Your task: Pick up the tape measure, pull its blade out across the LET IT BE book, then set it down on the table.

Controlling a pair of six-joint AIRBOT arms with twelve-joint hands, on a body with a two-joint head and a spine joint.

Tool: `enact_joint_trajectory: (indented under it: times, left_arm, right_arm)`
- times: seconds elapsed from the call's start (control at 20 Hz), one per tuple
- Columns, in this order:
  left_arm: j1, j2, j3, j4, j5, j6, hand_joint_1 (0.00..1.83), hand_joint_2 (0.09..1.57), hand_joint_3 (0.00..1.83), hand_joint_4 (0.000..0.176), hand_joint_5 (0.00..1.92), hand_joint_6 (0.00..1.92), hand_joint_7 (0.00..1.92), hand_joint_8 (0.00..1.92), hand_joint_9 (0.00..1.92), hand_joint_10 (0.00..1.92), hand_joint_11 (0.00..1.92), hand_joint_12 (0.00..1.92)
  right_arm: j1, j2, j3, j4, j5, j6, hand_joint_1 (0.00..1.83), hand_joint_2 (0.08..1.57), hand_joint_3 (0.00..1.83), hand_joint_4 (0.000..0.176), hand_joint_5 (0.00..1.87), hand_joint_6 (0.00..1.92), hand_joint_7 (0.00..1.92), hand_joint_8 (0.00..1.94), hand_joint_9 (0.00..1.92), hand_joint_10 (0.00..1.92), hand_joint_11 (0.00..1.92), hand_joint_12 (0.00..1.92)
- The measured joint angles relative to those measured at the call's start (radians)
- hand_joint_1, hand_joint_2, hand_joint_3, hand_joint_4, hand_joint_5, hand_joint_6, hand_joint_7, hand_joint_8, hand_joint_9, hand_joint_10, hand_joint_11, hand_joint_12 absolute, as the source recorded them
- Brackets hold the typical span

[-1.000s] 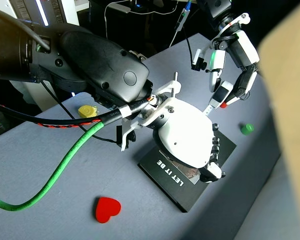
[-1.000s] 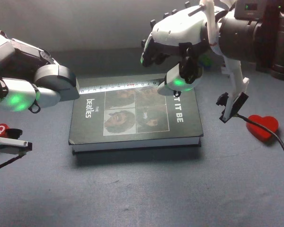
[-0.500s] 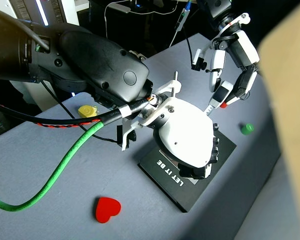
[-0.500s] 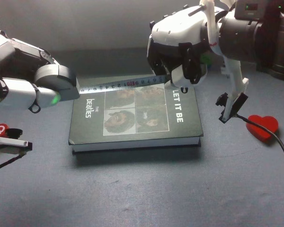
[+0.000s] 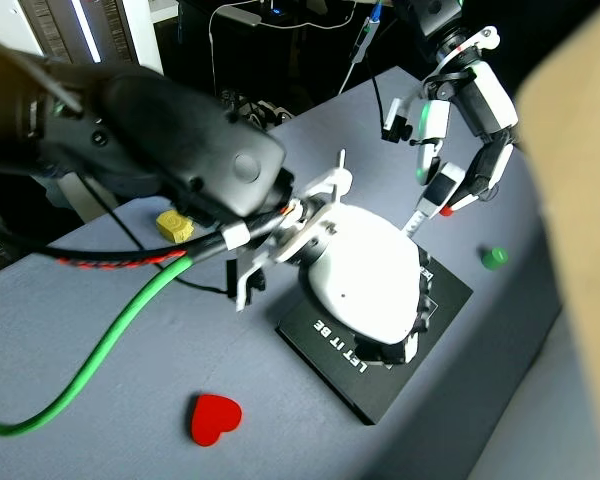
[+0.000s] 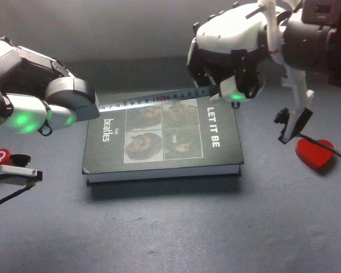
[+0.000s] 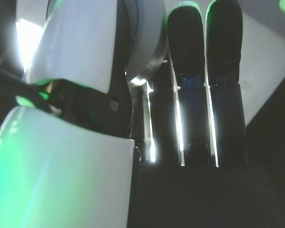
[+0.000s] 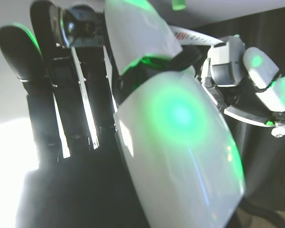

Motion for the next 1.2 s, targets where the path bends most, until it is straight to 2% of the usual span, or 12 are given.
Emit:
enact_joint_trajectory:
  times: [0.25,0.75,1.2]
  left_arm:
    - [0.000,0.000,0.000,0.002,0.002,-0.002,1.38,1.08,0.00,0.000,0.99,0.82,1.04,0.79,1.02,1.15,0.89,1.04]
    - [0.000,0.000,0.000,0.005,0.001,-0.005,1.39,1.08,0.00,0.000,0.98,0.81,1.07,0.78,1.01,1.16,0.90,1.04]
    - [0.000,0.000,0.000,0.003,-0.006,-0.009,1.39,1.08,0.00,0.000,0.99,0.80,1.07,0.77,1.01,1.16,0.90,1.04]
  right_arm:
    - [-0.009,0.038,0.003,-0.019,-0.043,0.005,1.19,1.16,0.00,0.007,0.83,1.17,0.96,1.07,0.91,0.68,0.70,1.29]
    - [-0.048,0.070,0.069,-0.043,-0.113,0.010,1.19,1.16,0.00,0.009,0.83,1.18,0.96,1.05,0.91,0.69,0.70,1.29]
    - [-0.078,0.090,0.194,-0.063,-0.190,0.011,1.19,1.16,0.00,0.008,0.83,1.19,0.97,1.05,0.91,0.69,0.69,1.28]
